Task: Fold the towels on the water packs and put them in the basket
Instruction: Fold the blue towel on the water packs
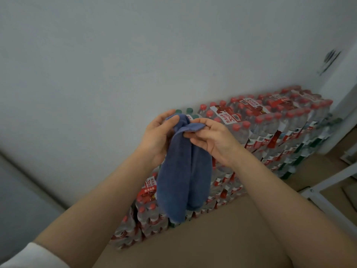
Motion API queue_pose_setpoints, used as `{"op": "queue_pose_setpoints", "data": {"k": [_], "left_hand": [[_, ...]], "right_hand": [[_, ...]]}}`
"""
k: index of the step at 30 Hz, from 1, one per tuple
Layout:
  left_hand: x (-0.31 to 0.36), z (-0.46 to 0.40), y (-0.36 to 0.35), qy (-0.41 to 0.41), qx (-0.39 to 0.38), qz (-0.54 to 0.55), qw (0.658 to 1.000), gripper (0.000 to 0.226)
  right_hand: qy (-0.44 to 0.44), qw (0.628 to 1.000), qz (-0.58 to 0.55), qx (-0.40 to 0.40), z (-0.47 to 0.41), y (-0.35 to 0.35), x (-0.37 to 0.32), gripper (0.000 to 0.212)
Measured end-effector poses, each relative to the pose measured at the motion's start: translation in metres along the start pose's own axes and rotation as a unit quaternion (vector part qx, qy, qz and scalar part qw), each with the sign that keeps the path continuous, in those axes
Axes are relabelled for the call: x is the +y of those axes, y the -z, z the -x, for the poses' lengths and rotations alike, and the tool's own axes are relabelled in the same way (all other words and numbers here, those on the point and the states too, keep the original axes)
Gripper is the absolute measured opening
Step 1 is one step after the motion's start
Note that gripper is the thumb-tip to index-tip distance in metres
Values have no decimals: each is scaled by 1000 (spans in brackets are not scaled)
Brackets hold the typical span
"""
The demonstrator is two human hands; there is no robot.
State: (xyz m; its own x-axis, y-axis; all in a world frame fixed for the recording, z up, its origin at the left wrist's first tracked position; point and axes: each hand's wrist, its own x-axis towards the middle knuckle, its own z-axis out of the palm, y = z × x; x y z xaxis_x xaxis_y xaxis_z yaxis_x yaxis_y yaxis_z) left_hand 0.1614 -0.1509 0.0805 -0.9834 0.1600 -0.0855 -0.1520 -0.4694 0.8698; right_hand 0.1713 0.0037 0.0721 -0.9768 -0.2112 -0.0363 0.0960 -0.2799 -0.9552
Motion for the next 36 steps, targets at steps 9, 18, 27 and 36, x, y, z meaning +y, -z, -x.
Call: {"op": "queue_pose_setpoints", "data": {"k": [9, 18, 27, 36], "left_hand": [[-19, 4, -4, 27, -7, -7, 1000, 19], [-26, 5, -8, 6, 7, -121, 993, 9], [-31, 4, -9, -17, 25, -129, 991, 14], [-26, 1, -16, -62, 54, -176, 981, 25]], "right_hand": [[177, 857, 460, 150, -2, 2, 19, 13], [178, 882, 423, 110, -4, -3, 15, 16], [157, 905, 365, 152, -12, -2, 16, 19], [146, 893, 384, 183, -18, 2, 13, 41]]}}
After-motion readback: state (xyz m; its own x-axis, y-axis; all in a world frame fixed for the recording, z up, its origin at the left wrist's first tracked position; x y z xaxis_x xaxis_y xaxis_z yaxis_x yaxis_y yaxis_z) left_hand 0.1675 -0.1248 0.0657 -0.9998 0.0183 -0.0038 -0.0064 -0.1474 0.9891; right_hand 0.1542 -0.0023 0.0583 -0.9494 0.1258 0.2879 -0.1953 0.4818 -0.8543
